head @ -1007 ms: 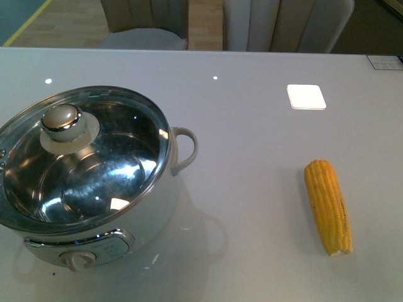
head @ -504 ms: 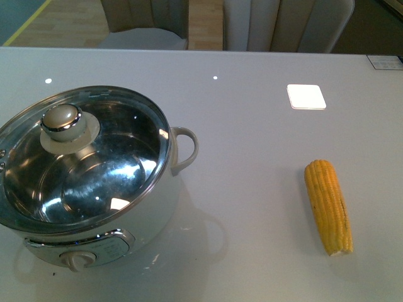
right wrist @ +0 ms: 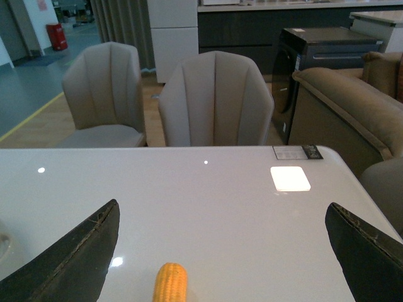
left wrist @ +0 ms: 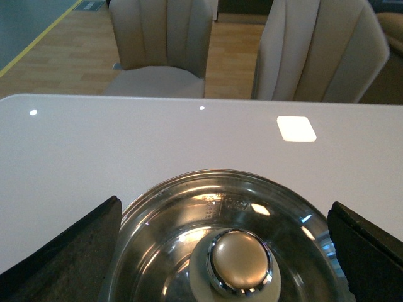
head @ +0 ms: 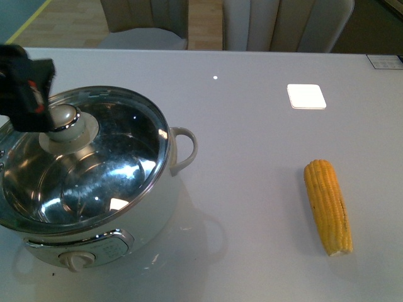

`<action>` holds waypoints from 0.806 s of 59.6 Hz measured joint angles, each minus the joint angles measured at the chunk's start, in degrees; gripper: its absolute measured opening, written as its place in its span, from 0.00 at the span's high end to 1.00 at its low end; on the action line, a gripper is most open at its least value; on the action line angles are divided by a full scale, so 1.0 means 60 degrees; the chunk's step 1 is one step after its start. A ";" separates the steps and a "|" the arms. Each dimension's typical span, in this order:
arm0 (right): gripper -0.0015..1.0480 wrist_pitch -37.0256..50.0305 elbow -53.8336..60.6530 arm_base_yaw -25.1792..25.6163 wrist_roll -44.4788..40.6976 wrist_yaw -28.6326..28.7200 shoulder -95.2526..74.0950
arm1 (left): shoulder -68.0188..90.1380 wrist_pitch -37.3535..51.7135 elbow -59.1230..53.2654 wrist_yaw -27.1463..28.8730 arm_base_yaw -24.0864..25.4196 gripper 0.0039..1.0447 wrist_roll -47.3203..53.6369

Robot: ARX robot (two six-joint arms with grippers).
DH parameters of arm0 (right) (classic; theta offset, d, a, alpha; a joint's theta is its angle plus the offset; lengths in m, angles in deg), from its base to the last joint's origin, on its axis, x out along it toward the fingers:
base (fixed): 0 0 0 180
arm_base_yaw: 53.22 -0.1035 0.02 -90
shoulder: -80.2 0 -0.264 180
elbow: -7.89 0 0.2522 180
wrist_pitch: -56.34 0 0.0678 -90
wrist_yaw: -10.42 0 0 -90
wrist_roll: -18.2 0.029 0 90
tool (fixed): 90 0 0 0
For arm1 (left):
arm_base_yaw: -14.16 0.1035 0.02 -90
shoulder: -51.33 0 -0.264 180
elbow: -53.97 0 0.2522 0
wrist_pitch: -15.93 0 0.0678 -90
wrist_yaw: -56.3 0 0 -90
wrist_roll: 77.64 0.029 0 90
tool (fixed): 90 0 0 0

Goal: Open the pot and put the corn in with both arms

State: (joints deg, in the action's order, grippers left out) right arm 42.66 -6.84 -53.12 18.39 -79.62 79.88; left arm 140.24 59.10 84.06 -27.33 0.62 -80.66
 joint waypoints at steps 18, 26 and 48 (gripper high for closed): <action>0.08 0.0000 0.0000 0.0000 0.0000 0.0000 0.0000 | 0.3359 0.0583 0.1388 0.0368 -0.0189 0.07 0.0321; 0.08 0.0000 0.0000 0.0000 -0.0004 0.0000 0.0000 | 0.3803 0.0630 0.1672 0.0375 -0.0262 0.07 0.0353; 0.08 0.0000 0.0000 0.0000 -0.0004 0.0000 0.0000 | 0.4156 0.0710 0.1920 0.0364 -0.0328 0.30 0.0277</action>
State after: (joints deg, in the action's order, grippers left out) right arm 42.66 -6.84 -53.12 18.37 -79.62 79.88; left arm 165.18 63.36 95.58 -25.14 -1.35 -79.00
